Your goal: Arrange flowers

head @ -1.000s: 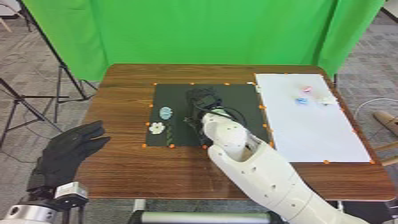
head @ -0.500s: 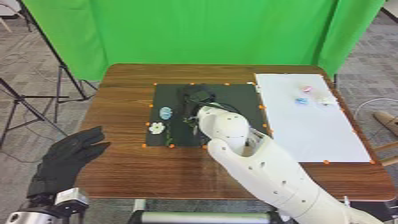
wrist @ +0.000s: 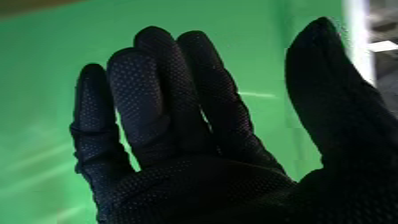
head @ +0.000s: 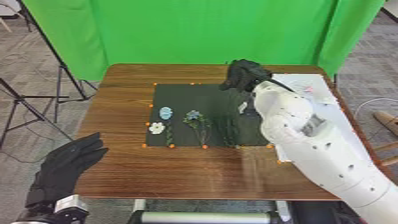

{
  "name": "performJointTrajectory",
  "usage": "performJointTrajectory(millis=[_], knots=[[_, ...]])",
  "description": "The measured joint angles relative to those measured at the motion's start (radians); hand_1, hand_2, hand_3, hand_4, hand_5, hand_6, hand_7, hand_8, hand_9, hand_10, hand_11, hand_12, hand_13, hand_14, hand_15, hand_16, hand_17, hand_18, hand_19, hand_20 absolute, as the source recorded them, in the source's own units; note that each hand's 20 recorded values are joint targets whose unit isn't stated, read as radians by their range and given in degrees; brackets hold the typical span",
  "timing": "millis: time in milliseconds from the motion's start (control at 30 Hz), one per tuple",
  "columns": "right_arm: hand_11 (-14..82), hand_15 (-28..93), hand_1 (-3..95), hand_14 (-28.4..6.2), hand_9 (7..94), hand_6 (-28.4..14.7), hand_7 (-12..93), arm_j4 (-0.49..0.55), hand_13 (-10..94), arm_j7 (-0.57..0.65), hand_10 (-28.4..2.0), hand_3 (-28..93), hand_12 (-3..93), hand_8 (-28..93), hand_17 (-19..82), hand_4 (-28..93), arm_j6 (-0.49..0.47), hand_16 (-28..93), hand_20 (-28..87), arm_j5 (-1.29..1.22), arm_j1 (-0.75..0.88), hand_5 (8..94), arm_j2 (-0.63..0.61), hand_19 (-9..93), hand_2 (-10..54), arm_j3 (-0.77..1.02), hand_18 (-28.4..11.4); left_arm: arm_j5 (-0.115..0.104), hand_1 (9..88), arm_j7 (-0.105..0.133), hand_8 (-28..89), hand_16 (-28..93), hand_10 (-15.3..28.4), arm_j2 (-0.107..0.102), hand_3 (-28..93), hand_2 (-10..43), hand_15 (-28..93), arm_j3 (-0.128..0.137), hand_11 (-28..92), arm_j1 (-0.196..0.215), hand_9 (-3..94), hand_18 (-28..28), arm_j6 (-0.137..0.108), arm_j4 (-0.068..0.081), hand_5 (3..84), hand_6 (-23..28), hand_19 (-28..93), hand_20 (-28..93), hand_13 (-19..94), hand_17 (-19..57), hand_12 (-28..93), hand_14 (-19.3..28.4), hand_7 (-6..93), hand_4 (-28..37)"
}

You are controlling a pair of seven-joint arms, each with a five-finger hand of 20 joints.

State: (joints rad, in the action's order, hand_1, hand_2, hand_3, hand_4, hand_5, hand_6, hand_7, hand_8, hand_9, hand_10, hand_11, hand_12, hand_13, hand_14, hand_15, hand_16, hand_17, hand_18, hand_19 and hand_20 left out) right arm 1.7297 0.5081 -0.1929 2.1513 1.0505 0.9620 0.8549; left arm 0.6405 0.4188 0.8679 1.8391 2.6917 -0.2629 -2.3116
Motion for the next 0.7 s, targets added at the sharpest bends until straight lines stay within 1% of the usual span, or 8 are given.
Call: performJointTrajectory(millis=[167,267,400,600,700], knots=[[47.8,78,26.2,-16.8,57.5,-7.6,16,-0.106,51,0.068,-20.2,82,23.1,-11,22,-27,-0.021,21,25,-0.012,0.011,57.2,-0.067,76,-4.0,0.058,-27.1,-0.01,26.4,0.01,-9,-9,20.8,-0.014,82,2.9,52,-0.008,34,0.001,37.0,21.5,-0.005,0.001,45.7,13.3,54,19,27,-9.1,10,26.4,13.8,-14.4],[47.8,78,26.2,-16.8,57.5,-7.6,16,-0.138,51,0.1,-20.1,82,23.1,-11,22,-27,-0.039,21,25,-0.005,0.032,56.9,-0.081,76,-4.0,0.1,-27.2,-0.011,26.3,0.012,-8,-9,20.9,-0.017,82,2.9,52,-0.013,34,0.0,37.1,21.5,-0.005,0.001,45.8,13.3,55,19,26,-9.2,10,26.5,13.8,-14.3],[47.8,77,26.4,-16.7,57.3,-7.4,16,-0.146,51,0.103,-19.9,82,23.1,-11,21,-27,-0.045,22,24,0.02,0.055,56.6,-0.099,76,-3.9,0.111,-27.1,-0.008,26.5,0.007,-8,-10,20.9,-0.016,82,3.0,53,-0.015,34,-0.006,37.1,21.6,-0.002,0.002,45.8,13.4,55,19,26,-9.2,10,26.5,13.9,-14.2],[47.9,77,26.7,-16.5,57.2,-7.3,16,-0.166,51,0.105,-19.7,82,23.2,-11,21,-27,-0.057,22,23,0.069,0.076,56.4,-0.111,76,-4.4,0.113,-27.0,-0.001,26.3,-0.004,-8,-10,20.9,-0.005,82,2.9,53,-0.015,34,-0.019,37.0,21.6,0.002,0.004,45.9,13.5,55,18,26,-9.2,10,26.5,13.8,-14.2],[47.9,77,27.0,-16.4,57.4,-7.2,16,-0.175,51,0.111,-19.6,82,23.1,-11,21,-27,-0.06,22,23,0.085,0.083,56.4,-0.117,76,-5.1,0.114,-26.9,-0.001,26.3,-0.007,-8,-10,20.9,-0.006,82,2.9,53,-0.014,34,-0.019,37.1,21.6,0.005,0.004,45.9,13.6,55,18,26,-9.2,10,26.7,13.7,-14.2]])
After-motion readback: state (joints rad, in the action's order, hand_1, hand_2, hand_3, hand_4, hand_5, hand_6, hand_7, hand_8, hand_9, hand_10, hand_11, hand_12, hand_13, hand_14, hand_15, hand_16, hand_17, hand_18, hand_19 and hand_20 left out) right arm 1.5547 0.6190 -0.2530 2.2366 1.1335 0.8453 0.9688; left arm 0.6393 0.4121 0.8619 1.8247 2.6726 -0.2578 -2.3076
